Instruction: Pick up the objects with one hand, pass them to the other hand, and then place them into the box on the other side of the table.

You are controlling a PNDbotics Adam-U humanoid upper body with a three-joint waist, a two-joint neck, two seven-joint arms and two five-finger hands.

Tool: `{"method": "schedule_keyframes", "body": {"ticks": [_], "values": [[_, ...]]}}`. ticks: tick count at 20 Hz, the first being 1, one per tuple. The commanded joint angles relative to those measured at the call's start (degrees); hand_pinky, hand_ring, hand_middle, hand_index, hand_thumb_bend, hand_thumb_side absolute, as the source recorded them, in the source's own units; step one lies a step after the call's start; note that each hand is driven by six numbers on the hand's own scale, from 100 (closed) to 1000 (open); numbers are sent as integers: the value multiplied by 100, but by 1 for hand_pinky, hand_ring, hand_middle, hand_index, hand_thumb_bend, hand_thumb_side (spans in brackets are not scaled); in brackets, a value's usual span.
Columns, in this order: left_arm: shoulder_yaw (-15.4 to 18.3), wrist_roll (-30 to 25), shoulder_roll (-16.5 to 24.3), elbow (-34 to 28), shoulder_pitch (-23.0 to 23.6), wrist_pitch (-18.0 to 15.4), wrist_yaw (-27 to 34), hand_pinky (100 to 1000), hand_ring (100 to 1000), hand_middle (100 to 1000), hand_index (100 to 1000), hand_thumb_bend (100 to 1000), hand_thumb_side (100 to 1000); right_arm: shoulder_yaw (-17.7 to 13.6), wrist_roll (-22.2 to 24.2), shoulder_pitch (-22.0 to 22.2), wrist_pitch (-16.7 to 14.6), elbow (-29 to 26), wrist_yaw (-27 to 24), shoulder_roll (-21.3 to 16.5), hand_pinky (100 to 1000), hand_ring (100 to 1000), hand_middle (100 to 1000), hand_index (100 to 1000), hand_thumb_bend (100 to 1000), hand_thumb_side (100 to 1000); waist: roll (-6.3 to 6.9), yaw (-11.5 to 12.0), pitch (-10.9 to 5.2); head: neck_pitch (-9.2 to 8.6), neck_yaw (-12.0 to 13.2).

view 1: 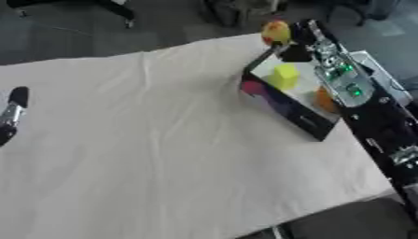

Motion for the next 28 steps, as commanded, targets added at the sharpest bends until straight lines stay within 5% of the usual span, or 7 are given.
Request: {"method": "schedule_keyframes", "body": {"ticks": [1, 11, 15, 18, 20, 25, 28], "values": [[86, 36, 143, -87, -47, -3, 43, 863, 662, 676, 785, 515, 542, -132, -100, -106, -47, 179, 180, -105, 952, 810, 607, 609, 224, 100, -8, -10, -113, -20, -2], [113, 70, 146, -88, -15, 2, 73, 866, 662, 676, 783, 511, 544, -273, -332, -25, 12, 546, 351, -149, 948, 820, 635, 646, 255, 100, -9, -2, -103, -10, 71], [113, 71, 143, -83, -19, 2, 74, 866, 662, 676, 783, 510, 544, -270, -396, 0, -1, 565, 516, -169, 948, 899, 826, 853, 492, 158, -10, -4, -106, 0, 84], [119, 72, 147, -80, -7, 2, 75, 867, 663, 676, 783, 510, 544, -314, -430, 13, -33, 572, 787, -164, 965, 959, 900, 940, 338, 397, -8, -7, -109, -1, 98], [128, 77, 155, -80, 4, 3, 79, 875, 662, 676, 783, 503, 544, -369, -558, 20, -13, 576, 883, -155, 969, 972, 913, 956, 302, 458, -9, -10, -114, 7, 126], [168, 120, 159, -86, 26, 9, 93, 883, 661, 649, 783, 494, 544, -425, -849, 49, 9, 512, 707, -163, 972, 970, 911, 955, 287, 440, -24, -5, -126, 28, 168], [201, 160, 158, -100, 40, 10, 109, 885, 660, 644, 782, 488, 542, -493, -992, 67, -87, 298, 74, -108, 995, 977, 906, 940, 100, 446, -23, 1, -131, 41, 222]]}}
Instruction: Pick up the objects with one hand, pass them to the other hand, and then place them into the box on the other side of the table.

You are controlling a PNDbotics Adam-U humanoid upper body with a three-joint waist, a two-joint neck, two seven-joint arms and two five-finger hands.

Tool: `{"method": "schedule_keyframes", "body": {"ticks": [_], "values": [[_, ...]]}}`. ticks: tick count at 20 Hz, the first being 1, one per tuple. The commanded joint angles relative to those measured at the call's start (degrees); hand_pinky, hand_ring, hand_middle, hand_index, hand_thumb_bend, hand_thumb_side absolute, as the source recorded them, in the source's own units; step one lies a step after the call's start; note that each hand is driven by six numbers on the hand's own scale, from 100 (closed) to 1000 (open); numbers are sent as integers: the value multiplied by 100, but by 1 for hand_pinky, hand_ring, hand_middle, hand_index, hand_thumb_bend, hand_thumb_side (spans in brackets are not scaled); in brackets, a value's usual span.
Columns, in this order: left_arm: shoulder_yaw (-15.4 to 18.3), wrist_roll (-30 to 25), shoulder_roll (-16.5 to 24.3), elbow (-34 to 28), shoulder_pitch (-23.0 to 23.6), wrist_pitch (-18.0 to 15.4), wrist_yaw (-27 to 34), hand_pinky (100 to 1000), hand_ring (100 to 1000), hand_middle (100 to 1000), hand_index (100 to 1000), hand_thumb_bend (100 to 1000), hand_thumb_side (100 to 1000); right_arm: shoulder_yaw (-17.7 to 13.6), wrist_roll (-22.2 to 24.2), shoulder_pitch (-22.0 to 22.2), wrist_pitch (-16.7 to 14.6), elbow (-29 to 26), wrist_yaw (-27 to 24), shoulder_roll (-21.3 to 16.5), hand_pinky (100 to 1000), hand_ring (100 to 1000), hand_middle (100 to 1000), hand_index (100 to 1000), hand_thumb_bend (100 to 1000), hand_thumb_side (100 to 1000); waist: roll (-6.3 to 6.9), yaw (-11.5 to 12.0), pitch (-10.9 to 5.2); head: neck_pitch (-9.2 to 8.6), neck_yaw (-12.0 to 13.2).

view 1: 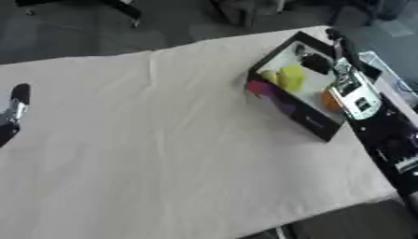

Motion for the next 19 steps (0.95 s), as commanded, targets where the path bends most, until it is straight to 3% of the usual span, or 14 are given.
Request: {"method": "schedule_keyframes", "body": {"ticks": [1, 3, 6, 8, 12, 17, 19], "values": [[124, 75, 154, -111, -42, 2, 56, 886, 660, 642, 782, 486, 542, -123, -140, -67, -179, -370, -835, -73, 1000, 979, 908, 945, 100, 473, -8, 3, -130, 36, 74], [191, 145, 147, -144, -25, 8, 91, 888, 659, 640, 783, 476, 547, -127, -164, -41, -438, -629, -1618, -38, 1000, 981, 910, 952, 100, 503, -5, 14, -130, 41, 123], [332, 294, 137, -210, 3, 19, 201, 892, 654, 636, 785, 438, 582, -53, -227, 11, -817, -1099, -2575, -45, 1000, 949, 877, 921, 111, 360, -10, 37, -128, 60, 205], [444, 418, 131, -255, 41, 27, 371, 897, 651, 637, 787, 359, 641, 7, -209, 44, -992, -1399, -2938, -59, 1000, 939, 867, 903, 112, 337, -12, 55, -129, 84, 279], [703, 690, 76, -294, 151, 16, 918, 913, 662, 653, 796, 313, 670, 24, -128, 126, -1176, -1761, -3252, 2, 1000, 943, 871, 908, 100, 363, -18, 104, -140, 114, 409], [1011, 1008, 81, -257, 333, -149, 1920, 936, 711, 720, 828, 315, 677, -57, -56, 269, -1347, -1876, -3454, 121, 1000, 959, 888, 928, 100, 502, -33, 157, -155, 85, 564], [1123, 1105, 79, -246, 426, -266, 2311, 942, 715, 726, 833, 335, 676, -77, 21, 317, -1445, -1937, -3537, 168, 1000, 959, 890, 933, 100, 469, -44, 171, -157, 81, 616]]}}
